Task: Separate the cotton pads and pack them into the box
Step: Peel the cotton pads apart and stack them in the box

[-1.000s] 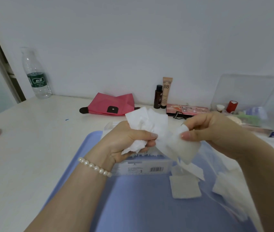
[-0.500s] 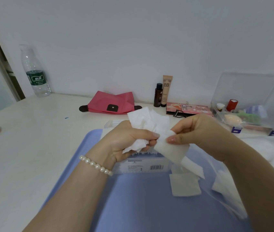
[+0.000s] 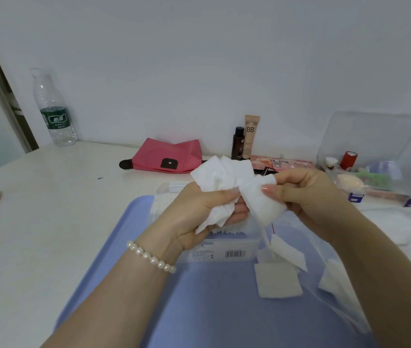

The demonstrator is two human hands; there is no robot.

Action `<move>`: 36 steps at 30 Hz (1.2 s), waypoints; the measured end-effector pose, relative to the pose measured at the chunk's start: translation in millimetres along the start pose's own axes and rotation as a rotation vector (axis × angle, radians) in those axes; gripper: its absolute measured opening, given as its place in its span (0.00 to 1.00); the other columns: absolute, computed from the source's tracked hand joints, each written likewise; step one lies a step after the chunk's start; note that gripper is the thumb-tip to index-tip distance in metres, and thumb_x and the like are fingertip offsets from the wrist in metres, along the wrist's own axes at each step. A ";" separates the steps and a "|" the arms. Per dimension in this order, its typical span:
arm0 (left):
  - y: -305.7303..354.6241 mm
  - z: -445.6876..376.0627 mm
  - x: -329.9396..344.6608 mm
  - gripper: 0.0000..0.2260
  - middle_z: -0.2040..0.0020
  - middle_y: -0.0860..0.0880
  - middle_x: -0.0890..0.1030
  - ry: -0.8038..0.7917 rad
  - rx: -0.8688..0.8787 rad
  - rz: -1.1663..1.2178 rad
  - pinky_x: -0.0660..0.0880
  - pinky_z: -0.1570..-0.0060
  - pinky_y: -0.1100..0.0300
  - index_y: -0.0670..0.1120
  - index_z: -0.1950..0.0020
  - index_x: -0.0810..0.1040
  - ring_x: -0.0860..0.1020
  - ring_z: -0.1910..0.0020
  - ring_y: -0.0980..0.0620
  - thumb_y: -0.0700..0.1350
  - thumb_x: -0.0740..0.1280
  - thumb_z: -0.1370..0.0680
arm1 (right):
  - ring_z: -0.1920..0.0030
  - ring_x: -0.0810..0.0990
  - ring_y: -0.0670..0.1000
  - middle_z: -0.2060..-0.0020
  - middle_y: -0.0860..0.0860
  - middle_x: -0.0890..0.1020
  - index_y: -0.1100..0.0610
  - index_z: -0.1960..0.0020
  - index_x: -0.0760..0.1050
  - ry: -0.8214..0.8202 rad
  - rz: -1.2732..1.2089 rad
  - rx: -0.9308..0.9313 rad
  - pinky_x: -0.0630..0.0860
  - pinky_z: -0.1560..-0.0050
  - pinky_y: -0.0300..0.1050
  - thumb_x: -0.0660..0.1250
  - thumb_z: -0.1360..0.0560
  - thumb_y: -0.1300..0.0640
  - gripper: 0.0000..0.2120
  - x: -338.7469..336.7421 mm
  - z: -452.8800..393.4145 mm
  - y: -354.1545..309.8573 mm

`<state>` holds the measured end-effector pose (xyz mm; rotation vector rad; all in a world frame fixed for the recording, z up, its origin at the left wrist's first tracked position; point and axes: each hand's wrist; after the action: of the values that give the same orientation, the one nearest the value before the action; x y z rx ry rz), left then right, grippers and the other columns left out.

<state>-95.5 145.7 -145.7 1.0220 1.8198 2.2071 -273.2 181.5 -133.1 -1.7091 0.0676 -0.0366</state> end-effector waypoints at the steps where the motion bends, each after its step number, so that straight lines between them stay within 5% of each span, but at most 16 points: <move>1: 0.2 -0.3 0.2 0.11 0.47 0.39 0.82 0.007 0.001 0.014 0.80 0.53 0.53 0.38 0.43 0.77 0.82 0.52 0.44 0.35 0.64 0.25 | 0.64 0.83 0.47 0.66 0.51 0.85 0.56 0.67 0.83 0.016 0.006 -0.006 0.80 0.64 0.38 0.71 0.42 0.60 0.05 0.0 -0.3 0.2; 4: 0.6 -0.9 -0.3 0.09 0.51 0.40 0.83 0.022 0.006 0.034 0.81 0.54 0.53 0.38 0.46 0.78 0.83 0.56 0.46 0.36 0.65 0.26 | 0.67 0.83 0.45 0.68 0.50 0.85 0.59 0.63 0.81 0.053 0.022 -0.039 0.77 0.68 0.36 0.71 0.42 0.61 0.07 1.8 -1.1 1.6; 9: -0.6 -1.2 -0.8 0.16 0.45 0.38 0.81 -0.007 -0.008 0.029 0.80 0.50 0.51 0.38 0.38 0.74 0.81 0.47 0.42 0.37 0.64 0.25 | 0.70 0.82 0.44 0.71 0.49 0.84 0.58 0.62 0.79 0.097 0.098 -0.078 0.77 0.69 0.35 0.71 0.34 0.68 0.06 5.5 0.4 2.4; 14: 0.9 -1.0 -2.3 0.16 0.46 0.38 0.82 -0.060 -0.016 0.055 0.80 0.52 0.52 0.38 0.41 0.76 0.82 0.51 0.43 0.36 0.65 0.29 | 0.56 0.85 0.52 0.59 0.56 0.85 0.55 0.42 0.77 0.050 0.200 -0.027 0.80 0.53 0.46 0.73 0.34 0.62 0.20 0.7 -0.9 2.2; 18: 1.2 -0.5 -2.4 0.11 0.51 0.37 0.82 -0.047 -0.038 0.087 0.79 0.53 0.51 0.36 0.46 0.77 0.82 0.56 0.43 0.34 0.64 0.28 | 0.60 0.83 0.50 0.61 0.52 0.86 0.57 0.59 0.82 -0.005 0.192 0.044 0.81 0.55 0.45 0.72 0.36 0.60 0.06 -4.6 1.4 -4.1; 22: -0.1 -1.3 -2.7 0.12 0.48 0.39 0.83 -0.050 0.013 0.103 0.80 0.55 0.54 0.38 0.42 0.75 0.83 0.55 0.43 0.31 0.60 0.23 | 0.49 0.82 0.56 0.50 0.58 0.84 0.64 0.45 0.79 -0.049 -0.221 0.081 0.80 0.50 0.49 0.70 0.39 0.55 0.24 -13.2 1.5 -8.1; 24: -0.9 -1.5 -2.5 0.13 0.47 0.39 0.82 -0.076 0.022 0.090 0.81 0.55 0.54 0.39 0.40 0.74 0.83 0.55 0.43 0.32 0.60 0.23 | 0.49 0.83 0.55 0.49 0.58 0.84 0.63 0.47 0.81 -0.075 -0.308 0.034 0.81 0.52 0.46 0.71 0.42 0.54 0.24 -6.0 1.3 -9.1; 26: -1.8 -1.5 -2.3 0.15 0.45 0.39 0.81 -0.100 0.026 0.068 0.81 0.56 0.54 0.40 0.39 0.74 0.83 0.54 0.43 0.34 0.63 0.25 | 0.50 0.83 0.55 0.50 0.57 0.84 0.60 0.51 0.83 -0.041 -0.260 -0.035 0.80 0.51 0.47 0.76 0.44 0.50 0.24 3.1 -0.4 -4.6; 30: -3.5 -0.6 -2.6 0.19 0.46 0.40 0.82 -0.157 0.019 0.009 0.79 0.51 0.50 0.42 0.38 0.74 0.83 0.55 0.43 0.38 0.65 0.30 | 0.47 0.78 0.67 0.53 0.58 0.84 0.58 0.55 0.84 0.121 -0.059 -0.123 0.75 0.43 0.63 0.75 0.43 0.47 0.20 15.6 0.0 1.0; 34: -5.0 -0.6 -3.8 0.16 0.49 0.41 0.83 -0.218 0.010 -0.051 0.79 0.52 0.51 0.43 0.41 0.76 0.83 0.56 0.43 0.37 0.66 0.29 | 0.61 0.83 0.47 0.62 0.50 0.86 0.58 0.57 0.82 0.145 -0.007 -0.167 0.79 0.63 0.39 0.71 0.37 0.57 0.09 15.8 2.4 -1.7; 36: -5.9 -1.6 -5.1 0.17 0.49 0.41 0.83 -0.224 0.011 -0.062 0.79 0.52 0.51 0.44 0.42 0.76 0.83 0.56 0.42 0.39 0.65 0.30 | 0.63 0.83 0.45 0.65 0.48 0.85 0.57 0.59 0.81 0.163 0.017 -0.177 0.78 0.64 0.36 0.71 0.35 0.61 0.05 16.4 3.5 -2.2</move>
<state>-94.3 143.6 -153.3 1.1461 1.7419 1.9606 -256.5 184.2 -131.6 -1.8800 0.2113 -0.1615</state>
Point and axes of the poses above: each hand's wrist, its own z-axis away from the middle knuckle, its own x-axis out of the palm, y = z × x
